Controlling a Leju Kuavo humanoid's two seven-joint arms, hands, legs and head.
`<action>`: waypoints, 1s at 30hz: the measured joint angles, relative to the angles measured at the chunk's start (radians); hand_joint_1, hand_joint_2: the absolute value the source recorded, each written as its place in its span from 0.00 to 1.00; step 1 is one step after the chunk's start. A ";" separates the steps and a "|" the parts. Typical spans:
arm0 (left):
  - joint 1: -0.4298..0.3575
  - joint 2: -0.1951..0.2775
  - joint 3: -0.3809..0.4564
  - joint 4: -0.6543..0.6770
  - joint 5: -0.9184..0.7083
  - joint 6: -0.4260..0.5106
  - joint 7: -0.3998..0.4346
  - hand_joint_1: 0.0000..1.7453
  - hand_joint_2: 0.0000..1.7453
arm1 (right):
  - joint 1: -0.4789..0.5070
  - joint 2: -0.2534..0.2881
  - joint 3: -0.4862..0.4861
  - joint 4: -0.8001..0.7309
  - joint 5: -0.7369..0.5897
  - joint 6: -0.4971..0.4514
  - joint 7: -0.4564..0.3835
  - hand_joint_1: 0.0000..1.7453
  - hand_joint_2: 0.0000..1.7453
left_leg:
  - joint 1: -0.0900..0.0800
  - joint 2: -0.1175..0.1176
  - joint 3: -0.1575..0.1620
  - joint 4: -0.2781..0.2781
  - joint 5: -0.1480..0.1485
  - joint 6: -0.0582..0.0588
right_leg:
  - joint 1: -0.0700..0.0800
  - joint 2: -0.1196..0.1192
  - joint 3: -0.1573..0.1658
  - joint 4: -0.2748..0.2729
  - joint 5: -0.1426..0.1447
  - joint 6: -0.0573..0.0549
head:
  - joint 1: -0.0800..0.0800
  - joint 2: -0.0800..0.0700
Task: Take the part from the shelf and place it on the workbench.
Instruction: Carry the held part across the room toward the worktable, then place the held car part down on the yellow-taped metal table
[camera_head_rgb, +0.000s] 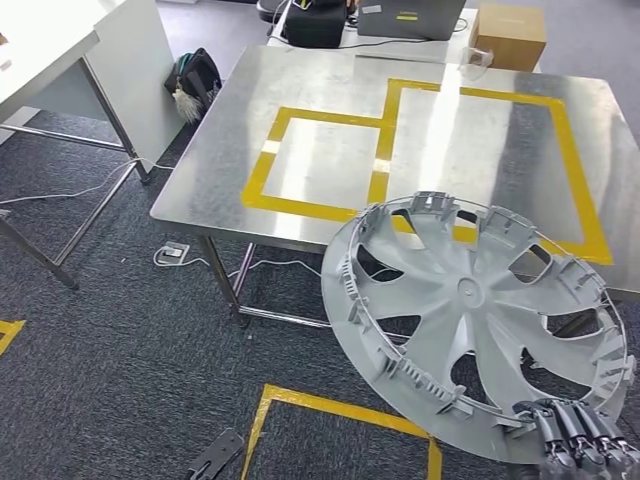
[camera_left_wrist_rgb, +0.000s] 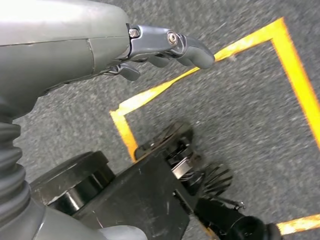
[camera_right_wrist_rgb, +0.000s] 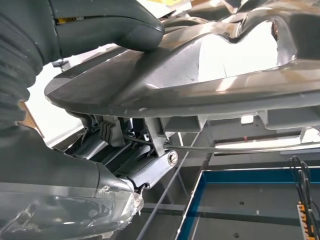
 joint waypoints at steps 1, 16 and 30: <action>0.000 0.000 0.001 0.000 0.000 0.000 0.000 0.00 1.00 | 0.003 -0.001 -0.001 0.002 0.000 0.000 0.001 1.00 1.00 | 0.000 -0.001 0.013 0.000 -0.012 -0.005 | 0.000 -0.004 0.008 -0.047 0.044 -0.002 | 0.000 0.000; -0.021 0.005 0.074 -0.003 0.071 -0.001 -0.063 0.00 1.00 | 0.055 -0.028 -0.029 0.006 -0.001 0.000 0.106 1.00 1.00 | -0.008 0.005 -0.145 0.102 0.030 -0.024 | 0.002 0.008 0.131 -0.103 0.007 -0.052 | -0.008 0.000; -0.034 0.004 0.117 -0.013 0.111 -0.006 -0.103 0.00 1.00 | 0.065 -0.059 -0.033 0.017 -0.001 0.000 0.163 1.00 1.00 | -0.002 -0.004 -0.008 0.005 -0.002 0.005 | 0.004 0.003 -0.001 0.040 0.008 -0.003 | 0.005 0.000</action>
